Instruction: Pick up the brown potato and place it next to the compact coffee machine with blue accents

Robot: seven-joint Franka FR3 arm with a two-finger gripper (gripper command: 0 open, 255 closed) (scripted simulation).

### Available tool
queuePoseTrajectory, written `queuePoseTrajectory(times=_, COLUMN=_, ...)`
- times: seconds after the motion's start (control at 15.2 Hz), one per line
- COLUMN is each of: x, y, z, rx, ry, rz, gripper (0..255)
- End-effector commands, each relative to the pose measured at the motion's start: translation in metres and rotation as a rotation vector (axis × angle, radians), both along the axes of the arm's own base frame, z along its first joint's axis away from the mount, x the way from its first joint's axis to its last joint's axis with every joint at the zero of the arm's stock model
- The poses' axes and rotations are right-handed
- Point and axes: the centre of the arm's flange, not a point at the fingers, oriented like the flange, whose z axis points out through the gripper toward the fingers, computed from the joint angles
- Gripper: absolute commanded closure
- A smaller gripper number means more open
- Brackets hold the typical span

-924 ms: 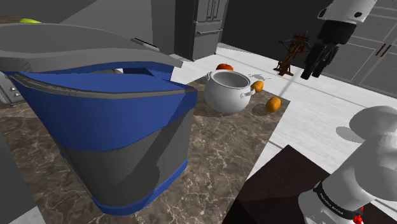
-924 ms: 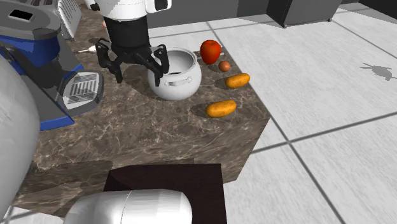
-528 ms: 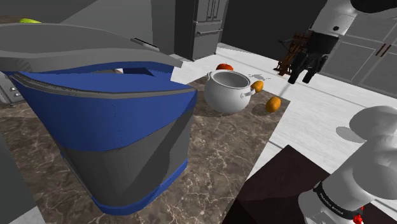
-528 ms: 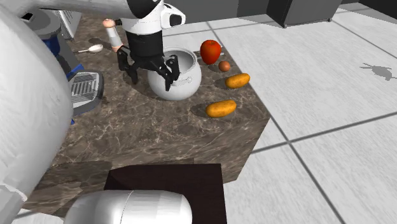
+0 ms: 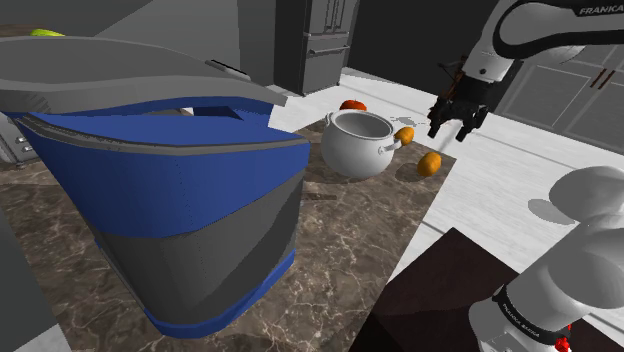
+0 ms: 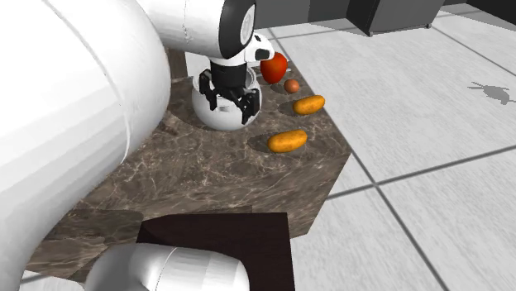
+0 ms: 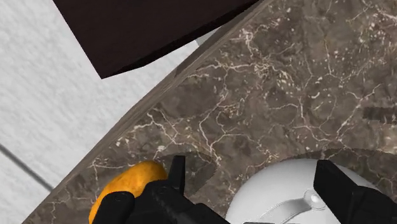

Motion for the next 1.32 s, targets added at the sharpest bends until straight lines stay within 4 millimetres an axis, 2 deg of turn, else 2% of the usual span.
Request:
queuePoseTrajectory(times=0.0, x=0.008, y=-0.013, z=-0.021, rx=-0.002, ry=-0.003, rz=-0.079, gripper=0)
queuePoseTrajectory(times=0.46, x=0.031, y=-0.074, z=-0.083, rx=-0.007, ry=-0.009, rz=-0.345, gripper=0)
queuePoseTrajectory(times=0.86, x=0.037, y=-0.129, z=-0.136, rx=-0.012, ry=-0.014, rz=-0.572, gripper=0)
queuePoseTrajectory(times=0.92, x=0.037, y=-0.135, z=-0.142, rx=-0.013, ry=-0.015, rz=-0.598, gripper=0)
queuePoseTrajectory(times=1.25, x=0.039, y=-0.133, z=-0.168, rx=-0.013, ry=-0.015, rz=-0.598, gripper=0)
